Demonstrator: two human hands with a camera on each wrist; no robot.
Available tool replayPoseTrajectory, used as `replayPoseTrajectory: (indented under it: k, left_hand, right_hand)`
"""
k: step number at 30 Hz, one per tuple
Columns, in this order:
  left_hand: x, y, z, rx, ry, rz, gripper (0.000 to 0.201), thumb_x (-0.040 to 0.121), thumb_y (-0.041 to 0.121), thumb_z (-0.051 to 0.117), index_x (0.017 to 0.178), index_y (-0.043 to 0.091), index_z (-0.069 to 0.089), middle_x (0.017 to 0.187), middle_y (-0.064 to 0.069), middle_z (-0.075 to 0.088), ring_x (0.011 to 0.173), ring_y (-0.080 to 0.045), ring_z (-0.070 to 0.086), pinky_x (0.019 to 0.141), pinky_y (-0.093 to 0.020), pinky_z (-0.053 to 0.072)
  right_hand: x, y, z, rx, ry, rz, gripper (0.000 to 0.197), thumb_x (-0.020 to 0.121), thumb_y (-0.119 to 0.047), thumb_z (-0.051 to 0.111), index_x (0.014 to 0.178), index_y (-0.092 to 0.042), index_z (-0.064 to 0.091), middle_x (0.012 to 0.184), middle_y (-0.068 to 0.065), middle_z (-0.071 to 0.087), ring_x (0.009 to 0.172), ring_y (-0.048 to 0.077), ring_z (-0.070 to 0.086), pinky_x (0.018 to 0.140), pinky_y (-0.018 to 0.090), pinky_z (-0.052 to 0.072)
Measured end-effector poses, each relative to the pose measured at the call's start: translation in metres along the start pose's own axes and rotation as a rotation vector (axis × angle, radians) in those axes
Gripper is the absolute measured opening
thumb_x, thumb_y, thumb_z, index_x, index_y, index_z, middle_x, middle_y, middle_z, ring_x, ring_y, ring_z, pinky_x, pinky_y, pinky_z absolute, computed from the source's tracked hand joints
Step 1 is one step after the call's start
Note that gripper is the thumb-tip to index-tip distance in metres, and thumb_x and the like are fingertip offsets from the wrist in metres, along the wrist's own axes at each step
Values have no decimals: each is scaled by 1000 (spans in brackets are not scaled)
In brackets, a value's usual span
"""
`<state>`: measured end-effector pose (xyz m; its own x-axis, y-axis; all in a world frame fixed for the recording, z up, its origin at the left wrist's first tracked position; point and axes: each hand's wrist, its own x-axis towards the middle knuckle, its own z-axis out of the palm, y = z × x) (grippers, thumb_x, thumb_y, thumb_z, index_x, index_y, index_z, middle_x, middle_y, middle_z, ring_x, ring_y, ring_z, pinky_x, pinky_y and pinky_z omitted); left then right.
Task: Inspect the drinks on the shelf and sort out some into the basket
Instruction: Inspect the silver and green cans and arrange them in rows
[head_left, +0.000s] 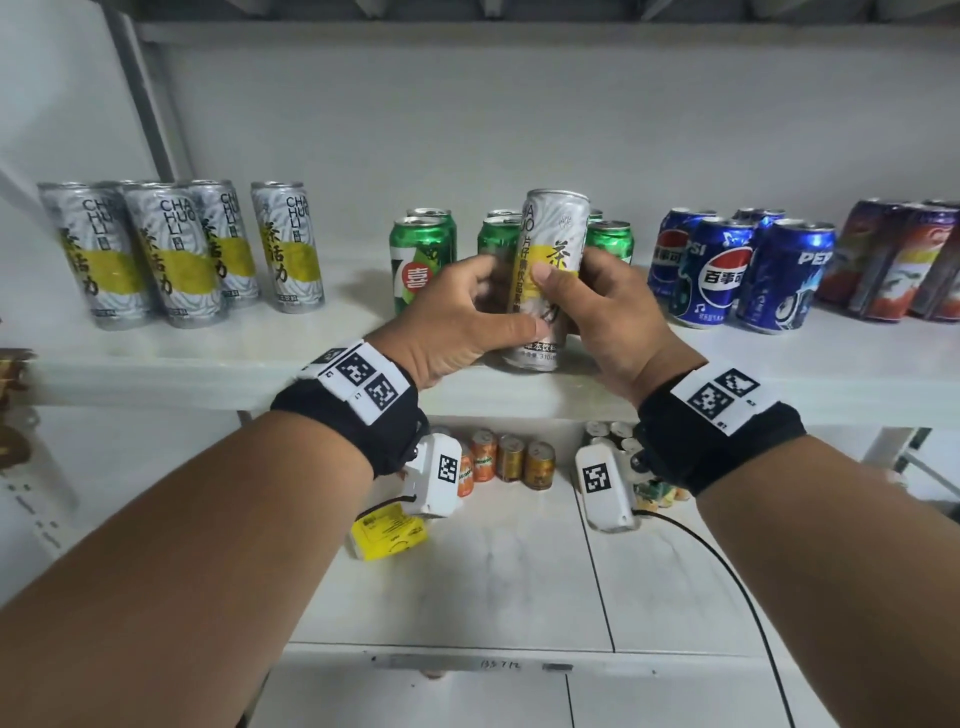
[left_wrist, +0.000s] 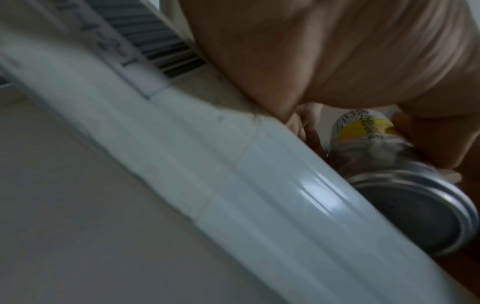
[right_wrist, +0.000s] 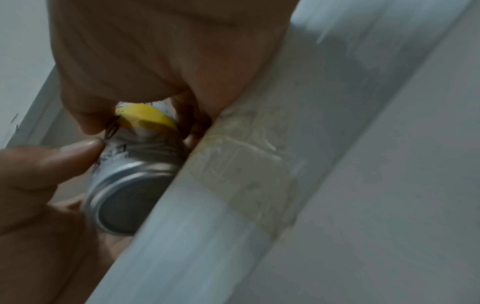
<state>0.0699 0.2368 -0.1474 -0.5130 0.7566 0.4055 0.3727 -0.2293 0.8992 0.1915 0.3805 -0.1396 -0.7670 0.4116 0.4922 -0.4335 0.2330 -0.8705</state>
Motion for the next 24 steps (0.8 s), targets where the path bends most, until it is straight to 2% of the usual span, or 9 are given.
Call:
replayPoseTrajectory:
  k: [3,4,7,10,12,16,20,24]
  left_hand:
    - [1,-1,1,1,7,11,65,65,26,96,123,19,70,114,-7,81,107,-25,78,87,-43,65]
    - [1,-1,2,14,8,15,65,65,27,95,124,21,70,115,-7,81,109,-25,78,90,-43,64]
    - [-1,2,4,69,-22,22,66,68,34,94,127,26,68,121,-4,80,115,-25,76,100,-48,62]
    - [-4,5,4,120,-64,0,79,70,36,96,140,22,63,127,-4,79,121,-26,75,107,-53,59]
    - [-5,7,4,158,-65,-12,86,67,36,98,143,18,61,126,-6,79,120,-27,75,106,-54,59]
    - [-3,7,4,142,-41,-23,87,64,29,101,140,14,63,125,-9,78,118,-30,76,103,-57,61]
    - [-2,3,2,129,10,-18,92,61,30,106,139,20,60,128,-2,78,120,-23,75,101,-54,62]
    - [-3,1,1,124,8,6,90,61,33,108,138,26,60,129,5,77,121,-18,74,102,-50,62]
  right_hand:
    - [0,0,1,30,-4,9,39,93,-18,68,126,3,64,111,25,73,98,38,71,89,51,60]
    - [-1,-1,1,40,-5,17,45,88,-19,66,127,3,64,112,27,71,99,43,69,93,54,58]
    - [-2,-3,3,24,-1,29,48,85,-20,64,127,3,62,105,18,71,93,34,67,86,48,56]
    - [-2,-3,4,-4,4,23,49,87,-20,73,130,-2,59,114,14,73,100,32,72,85,44,59]
    - [-2,-1,4,-26,-4,31,46,90,-20,80,129,-6,61,117,13,75,103,30,74,82,40,61]
    - [-1,0,0,-69,-23,15,40,92,-23,81,125,-7,68,111,8,78,93,19,77,71,26,60]
    - [-2,1,-3,-4,-1,32,41,91,-23,81,124,-4,67,116,13,77,106,30,75,88,43,63]
    - [-3,0,-6,45,-18,42,44,89,-21,81,124,0,63,113,10,76,100,24,75,82,38,62]
